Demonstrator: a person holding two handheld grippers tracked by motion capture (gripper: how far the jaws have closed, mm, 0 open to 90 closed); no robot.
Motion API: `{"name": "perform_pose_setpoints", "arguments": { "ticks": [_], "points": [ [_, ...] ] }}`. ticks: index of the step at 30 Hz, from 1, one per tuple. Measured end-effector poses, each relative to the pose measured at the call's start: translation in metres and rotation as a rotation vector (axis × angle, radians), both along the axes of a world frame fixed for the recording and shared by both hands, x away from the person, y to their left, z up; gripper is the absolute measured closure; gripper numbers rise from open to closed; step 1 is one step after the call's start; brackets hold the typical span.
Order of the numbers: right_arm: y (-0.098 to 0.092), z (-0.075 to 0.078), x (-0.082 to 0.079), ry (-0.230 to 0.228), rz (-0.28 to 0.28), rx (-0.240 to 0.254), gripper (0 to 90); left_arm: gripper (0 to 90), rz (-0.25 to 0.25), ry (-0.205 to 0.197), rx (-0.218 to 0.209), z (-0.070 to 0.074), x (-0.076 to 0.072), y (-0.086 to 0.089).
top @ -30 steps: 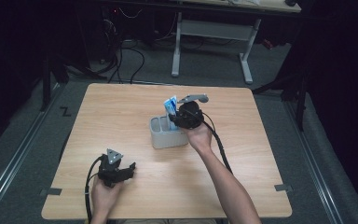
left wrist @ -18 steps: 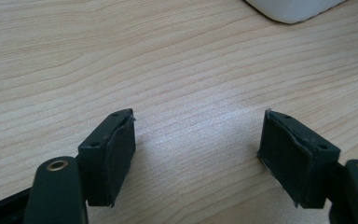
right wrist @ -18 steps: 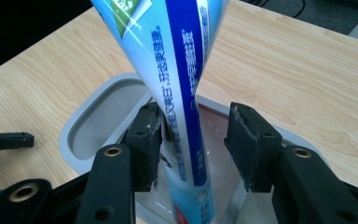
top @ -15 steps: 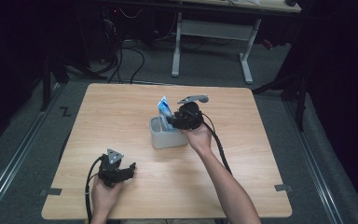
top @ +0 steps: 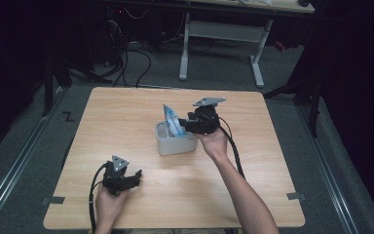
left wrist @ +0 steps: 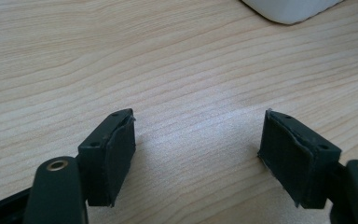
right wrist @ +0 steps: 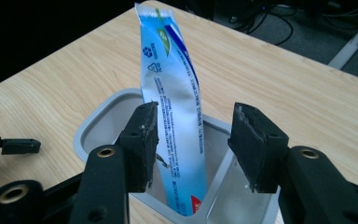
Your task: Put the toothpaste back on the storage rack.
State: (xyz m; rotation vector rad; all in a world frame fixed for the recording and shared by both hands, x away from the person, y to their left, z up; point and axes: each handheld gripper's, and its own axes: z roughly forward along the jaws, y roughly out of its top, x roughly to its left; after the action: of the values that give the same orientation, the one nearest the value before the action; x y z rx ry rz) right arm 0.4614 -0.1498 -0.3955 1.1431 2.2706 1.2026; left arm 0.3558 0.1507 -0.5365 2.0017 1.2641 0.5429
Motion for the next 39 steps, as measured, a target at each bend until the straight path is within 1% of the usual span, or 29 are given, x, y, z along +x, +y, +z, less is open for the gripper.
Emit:
{"name": "perform_pose_setpoints", "arguments": {
  "ticks": [9,11,13,16,18,21,22,24,26,28,31,32,34,38,39],
  "points": [
    [-0.012,0.006,-0.006,0.000,-0.004,0.030,52.9,26.8,0.000,0.000,0.001,0.000,0.000,0.000],
    [-0.015,0.008,-0.007,-0.011,-0.010,0.030,53.0,26.8,0.000,0.000,0.001,0.000,0.000,0.000],
    [-0.019,0.010,-0.008,-0.015,-0.015,0.041,53.1,26.8,0.000,0.000,0.001,0.000,0.000,0.000],
    [-0.024,0.013,-0.011,-0.024,-0.018,0.042,53.1,26.8,0.000,0.000,0.001,0.000,0.000,0.000],
    [-0.030,0.015,-0.015,-0.030,-0.018,0.049,53.1,26.8,0.001,-0.001,0.000,0.000,0.000,0.000],
    [-0.033,0.017,-0.017,-0.041,-0.019,0.043,53.1,26.8,0.001,-0.001,0.001,0.000,0.000,0.000],
    [-0.039,0.019,-0.021,-0.047,-0.024,0.051,53.1,26.8,0.001,-0.001,0.000,0.000,0.000,0.000],
    [-0.041,0.019,-0.023,-0.049,-0.026,0.059,53.2,26.8,0.001,-0.001,0.001,0.000,0.000,0.000],
    [-0.045,0.020,-0.026,-0.058,-0.034,0.056,53.3,26.8,0.000,0.000,0.002,0.000,0.000,0.000],
    [-0.051,0.020,-0.030,-0.066,-0.038,0.068,53.5,26.9,0.000,0.000,0.002,0.000,0.000,0.000],
    [-0.056,0.018,-0.032,-0.064,-0.044,0.067,53.3,26.9,0.000,0.000,0.001,0.000,0.000,0.000],
    [-0.059,0.017,-0.032,-0.057,-0.048,0.065,53.2,26.9,0.001,0.000,0.001,0.000,0.000,0.000],
    [-0.062,0.018,-0.035,-0.055,-0.051,0.073,53.1,26.9,0.001,0.000,0.001,0.000,0.000,0.000],
    [-0.069,0.022,-0.042,-0.075,-0.050,0.074,53.1,26.9,0.001,0.000,0.002,0.000,0.000,0.000],
    [-0.072,0.023,-0.045,-0.087,-0.049,0.078,53.3,26.9,0.001,0.000,0.001,0.000,0.000,0.000]
  ]
}}
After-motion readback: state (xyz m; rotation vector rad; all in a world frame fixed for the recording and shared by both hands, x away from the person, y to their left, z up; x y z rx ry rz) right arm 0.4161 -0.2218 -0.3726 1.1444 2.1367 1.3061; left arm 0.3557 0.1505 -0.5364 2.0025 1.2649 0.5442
